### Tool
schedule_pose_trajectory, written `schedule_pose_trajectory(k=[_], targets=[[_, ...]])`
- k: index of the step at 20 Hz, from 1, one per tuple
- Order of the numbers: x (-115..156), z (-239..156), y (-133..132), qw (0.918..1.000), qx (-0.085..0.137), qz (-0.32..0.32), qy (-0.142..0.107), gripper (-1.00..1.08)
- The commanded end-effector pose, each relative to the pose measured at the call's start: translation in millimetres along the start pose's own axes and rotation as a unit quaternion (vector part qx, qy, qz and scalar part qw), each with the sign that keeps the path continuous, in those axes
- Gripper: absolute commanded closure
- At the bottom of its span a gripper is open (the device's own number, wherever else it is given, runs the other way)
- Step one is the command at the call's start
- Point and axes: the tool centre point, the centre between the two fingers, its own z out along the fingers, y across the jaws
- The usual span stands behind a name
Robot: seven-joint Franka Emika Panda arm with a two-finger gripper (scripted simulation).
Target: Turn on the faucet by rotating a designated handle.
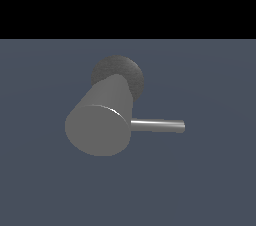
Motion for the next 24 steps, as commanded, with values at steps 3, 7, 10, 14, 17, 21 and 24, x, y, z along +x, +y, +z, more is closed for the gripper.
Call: schedule_pose_trajectory(k=[3,7,10,14,17,21,24], targets=[[-1,0,2,1.0000,0.001,0.002,-0.001,1.08],[-4,3,12,0.9998,0.007,0.017,-0.008,1.08],[-7,5,18,0.9995,0.019,0.024,-0.009,1.08],[-6,3,19,0.9989,0.042,0.023,0.003,1.08],[-5,0,20,0.9974,0.067,0.021,0.016,1.08],[-4,-5,22,0.9926,0.113,0.018,0.040,1.08],[-3,-11,25,0.9853,0.157,0.015,0.065,1.08]])
